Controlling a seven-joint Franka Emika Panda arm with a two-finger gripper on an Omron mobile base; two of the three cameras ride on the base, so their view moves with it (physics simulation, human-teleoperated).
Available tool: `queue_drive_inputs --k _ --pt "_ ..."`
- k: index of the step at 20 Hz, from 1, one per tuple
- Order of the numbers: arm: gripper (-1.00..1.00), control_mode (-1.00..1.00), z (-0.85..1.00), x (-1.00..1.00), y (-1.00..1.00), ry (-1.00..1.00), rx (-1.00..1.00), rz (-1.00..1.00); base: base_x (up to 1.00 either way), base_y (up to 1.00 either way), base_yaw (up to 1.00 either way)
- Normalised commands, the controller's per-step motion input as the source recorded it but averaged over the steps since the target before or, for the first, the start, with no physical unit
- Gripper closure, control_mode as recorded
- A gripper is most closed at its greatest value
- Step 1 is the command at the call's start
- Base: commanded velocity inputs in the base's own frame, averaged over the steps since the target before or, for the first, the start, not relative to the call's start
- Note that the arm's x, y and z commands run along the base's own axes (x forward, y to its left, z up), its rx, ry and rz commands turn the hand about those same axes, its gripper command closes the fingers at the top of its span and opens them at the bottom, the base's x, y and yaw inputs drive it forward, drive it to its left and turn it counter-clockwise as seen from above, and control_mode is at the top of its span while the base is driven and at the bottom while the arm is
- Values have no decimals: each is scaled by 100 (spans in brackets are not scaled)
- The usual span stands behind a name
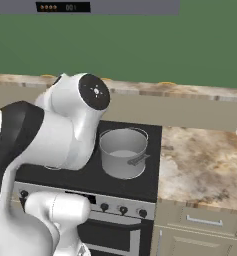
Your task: Turn on the burner for the pot on the stove. Wait thirty seconds for the pot to heat up. Then add the sweet potato to the pot.
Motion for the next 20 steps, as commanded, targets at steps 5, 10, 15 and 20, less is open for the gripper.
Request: queue_drive_inputs --k 5,10,15,20 --pt "-100 -100 8 22 58 60 -4 -40 0 0 0" --pt "-100 -100 -6 32 26 79 0 -50 0 0 0" --pt "-100 -100 -52 11 55 64 0 -55 0 0 0" --pt "-100 -100 -50 0 74 40 0 -57 0 0 0"
